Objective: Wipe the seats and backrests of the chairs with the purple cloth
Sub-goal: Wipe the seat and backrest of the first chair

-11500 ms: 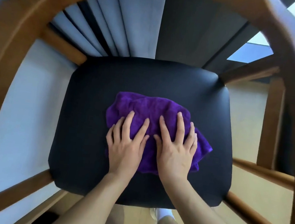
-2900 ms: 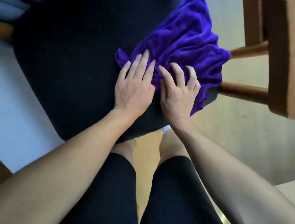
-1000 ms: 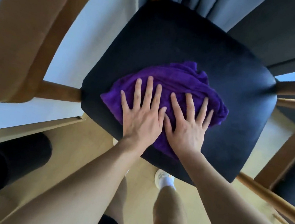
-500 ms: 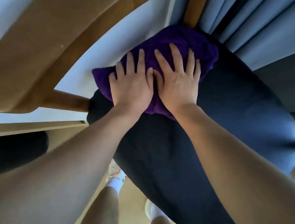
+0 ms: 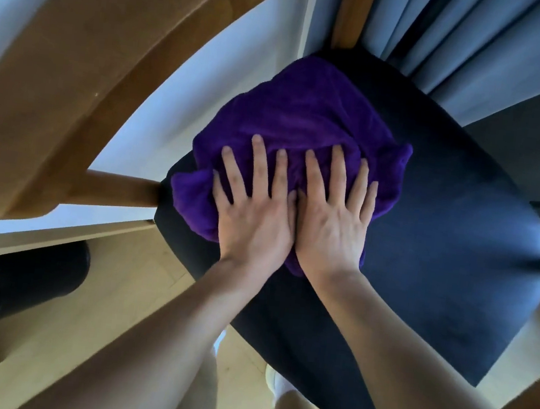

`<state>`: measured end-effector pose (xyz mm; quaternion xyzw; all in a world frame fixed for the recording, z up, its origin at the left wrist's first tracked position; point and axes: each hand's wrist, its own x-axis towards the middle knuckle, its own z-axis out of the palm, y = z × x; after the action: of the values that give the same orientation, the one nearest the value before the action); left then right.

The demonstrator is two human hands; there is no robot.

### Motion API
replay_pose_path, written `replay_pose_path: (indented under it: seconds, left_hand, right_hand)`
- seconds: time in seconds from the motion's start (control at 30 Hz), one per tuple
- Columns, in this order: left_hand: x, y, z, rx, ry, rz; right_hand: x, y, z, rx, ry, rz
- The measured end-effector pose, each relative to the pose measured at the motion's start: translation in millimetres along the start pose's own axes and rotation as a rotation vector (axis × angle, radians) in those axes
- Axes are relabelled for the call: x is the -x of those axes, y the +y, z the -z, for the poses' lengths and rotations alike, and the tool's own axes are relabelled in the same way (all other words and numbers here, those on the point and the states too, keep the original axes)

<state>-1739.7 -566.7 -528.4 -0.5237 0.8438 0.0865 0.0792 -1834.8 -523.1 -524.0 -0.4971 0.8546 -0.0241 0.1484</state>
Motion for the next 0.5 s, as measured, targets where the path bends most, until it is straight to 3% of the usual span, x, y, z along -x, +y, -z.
replay_pose_path:
  seconds: [0.5]
  left_hand:
    - [-163.4, 23.4, 35.5, 0.18, -0.036, -0.159]
  right_hand:
    - [-146.0, 29.7, 31.2, -0.077, 0.158, -0.082]
